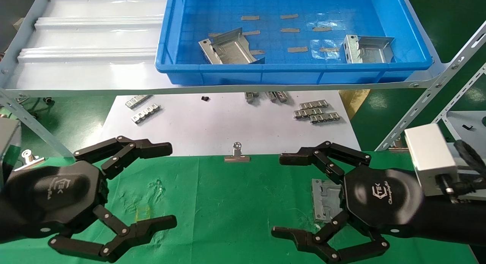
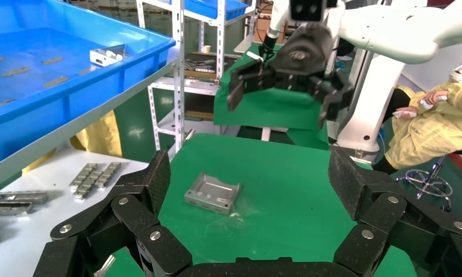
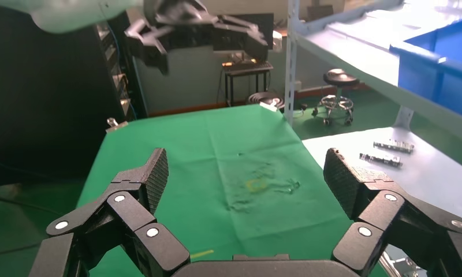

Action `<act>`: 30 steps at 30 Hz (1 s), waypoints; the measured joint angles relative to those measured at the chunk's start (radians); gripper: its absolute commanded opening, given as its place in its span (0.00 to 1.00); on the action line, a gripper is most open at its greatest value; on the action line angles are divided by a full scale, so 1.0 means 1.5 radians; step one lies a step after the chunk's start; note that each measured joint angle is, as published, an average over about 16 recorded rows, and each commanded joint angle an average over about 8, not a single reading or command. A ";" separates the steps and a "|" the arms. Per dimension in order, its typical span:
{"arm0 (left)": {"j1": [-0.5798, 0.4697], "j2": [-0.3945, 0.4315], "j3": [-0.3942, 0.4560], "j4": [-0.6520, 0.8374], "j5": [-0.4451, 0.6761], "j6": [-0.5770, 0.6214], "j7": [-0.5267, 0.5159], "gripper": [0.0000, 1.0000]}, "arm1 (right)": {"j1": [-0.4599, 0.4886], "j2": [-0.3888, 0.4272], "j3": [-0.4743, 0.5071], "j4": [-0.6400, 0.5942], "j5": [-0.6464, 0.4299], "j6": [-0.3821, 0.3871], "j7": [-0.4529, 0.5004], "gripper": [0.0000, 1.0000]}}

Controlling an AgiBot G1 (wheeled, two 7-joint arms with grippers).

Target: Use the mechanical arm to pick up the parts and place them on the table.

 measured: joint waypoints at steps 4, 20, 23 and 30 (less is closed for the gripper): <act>0.000 0.000 0.000 0.000 0.000 0.000 0.000 1.00 | -0.029 0.014 0.041 0.044 0.009 0.004 0.027 1.00; 0.000 0.000 0.000 0.000 0.000 0.000 0.000 1.00 | -0.067 0.032 0.093 0.099 0.021 0.009 0.058 1.00; 0.000 0.000 0.000 0.000 0.000 0.000 0.000 1.00 | -0.064 0.030 0.089 0.095 0.020 0.009 0.056 1.00; 0.000 0.000 0.000 0.000 0.000 0.000 0.000 1.00 | -0.060 0.028 0.084 0.089 0.018 0.009 0.054 1.00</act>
